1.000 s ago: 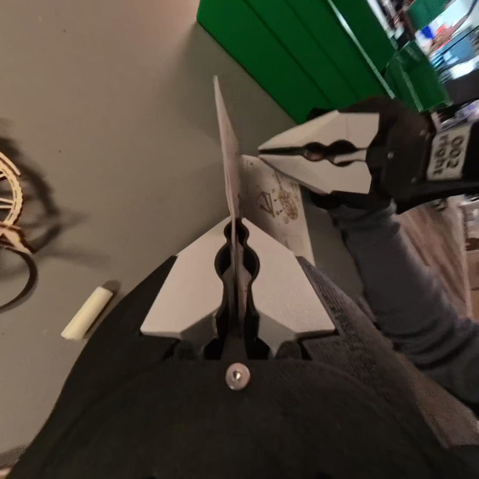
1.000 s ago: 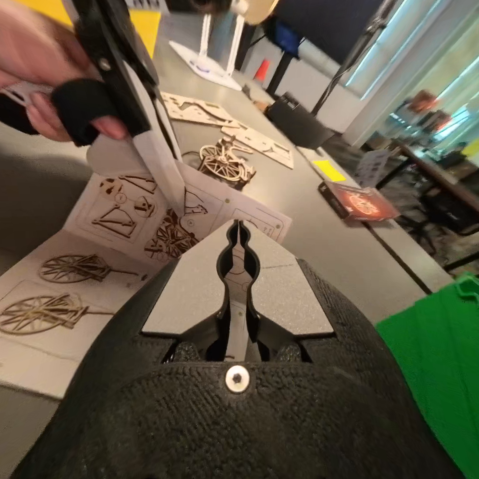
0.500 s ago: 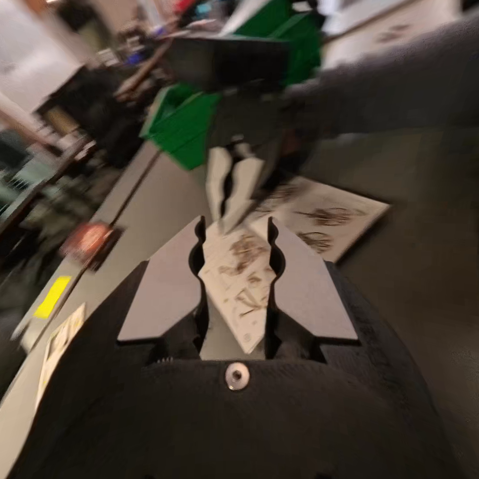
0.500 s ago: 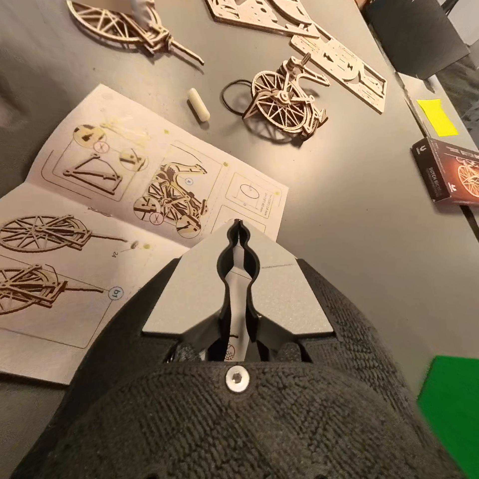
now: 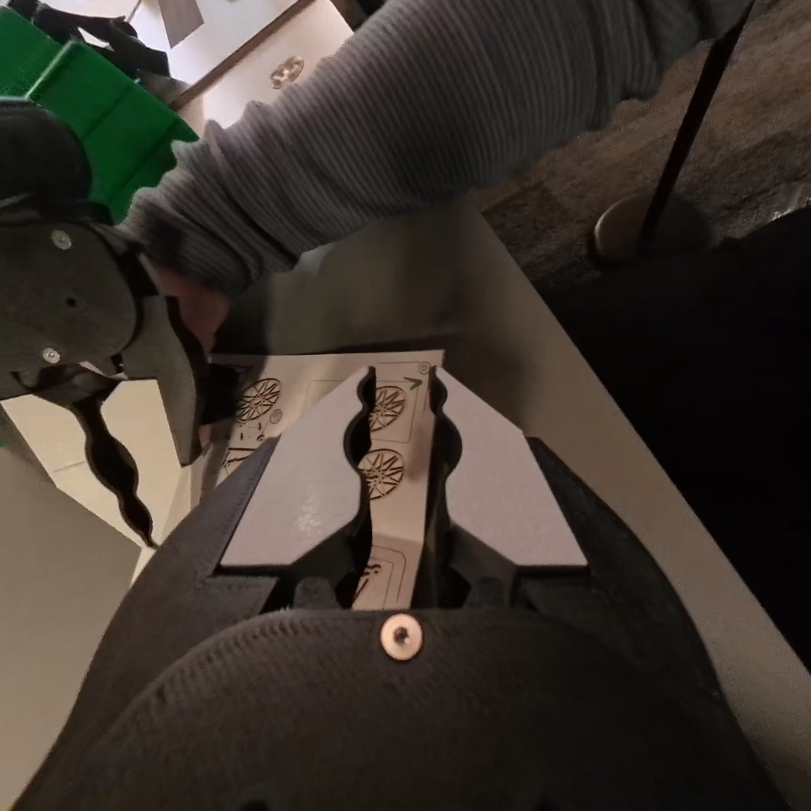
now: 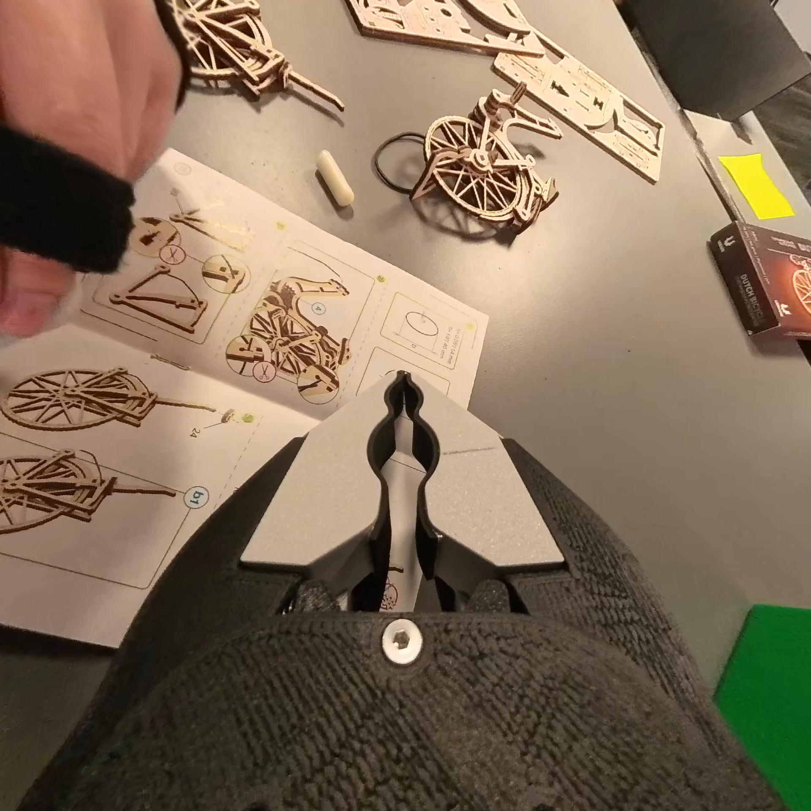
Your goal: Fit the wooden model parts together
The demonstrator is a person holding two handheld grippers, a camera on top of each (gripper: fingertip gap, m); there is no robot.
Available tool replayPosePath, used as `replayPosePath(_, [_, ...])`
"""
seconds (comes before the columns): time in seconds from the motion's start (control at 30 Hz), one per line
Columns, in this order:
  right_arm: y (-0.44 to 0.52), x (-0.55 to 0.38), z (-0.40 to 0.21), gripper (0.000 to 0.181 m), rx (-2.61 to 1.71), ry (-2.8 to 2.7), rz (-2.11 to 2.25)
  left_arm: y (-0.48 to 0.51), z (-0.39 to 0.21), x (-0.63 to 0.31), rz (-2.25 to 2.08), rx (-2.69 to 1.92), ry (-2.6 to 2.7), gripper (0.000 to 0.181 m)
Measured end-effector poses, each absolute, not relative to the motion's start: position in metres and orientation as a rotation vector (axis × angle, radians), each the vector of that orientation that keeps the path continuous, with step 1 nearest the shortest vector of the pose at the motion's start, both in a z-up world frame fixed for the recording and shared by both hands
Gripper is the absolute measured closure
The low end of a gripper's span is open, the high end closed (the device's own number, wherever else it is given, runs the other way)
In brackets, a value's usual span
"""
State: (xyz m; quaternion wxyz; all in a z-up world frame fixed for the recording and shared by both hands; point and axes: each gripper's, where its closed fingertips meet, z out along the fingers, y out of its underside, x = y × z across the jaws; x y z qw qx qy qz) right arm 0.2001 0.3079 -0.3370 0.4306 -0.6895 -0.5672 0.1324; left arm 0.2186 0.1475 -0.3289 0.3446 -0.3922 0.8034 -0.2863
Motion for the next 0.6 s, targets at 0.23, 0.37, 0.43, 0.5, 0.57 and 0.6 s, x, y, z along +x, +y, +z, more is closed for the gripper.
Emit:
replayPosePath(0.23, [0.308,0.200,-0.337,0.181,-1.702,-1.416,0.305,0.142,-0.340,0.216,-0.853,-1.071,2.112,0.158])
replayPosePath(0.37, [0.308,0.201,-0.336,0.181,-1.690,-1.410,0.275,0.144,-0.343,0.217,-0.858,-1.109,2.126,0.165])
replayPosePath(0.43, [0.309,0.201,-0.336,0.181,-1.682,-1.406,0.256,0.141,-0.344,0.215,-0.876,-1.110,2.141,0.172])
replayPosePath(0.5, [0.309,0.201,-0.336,0.181,-1.675,-1.406,0.244,0.141,-0.345,0.215,-0.905,-1.131,2.151,0.174])
replayPosePath(0.57, [0.309,0.201,-0.336,0.181,-1.673,-1.405,0.238,0.142,-0.346,0.215,-0.940,-1.170,2.164,0.174])
replayPosePath(0.6, [0.309,0.201,-0.336,0.181,-1.672,-1.405,0.237,0.142,-0.347,0.215,-0.960,-1.194,2.170,0.174])
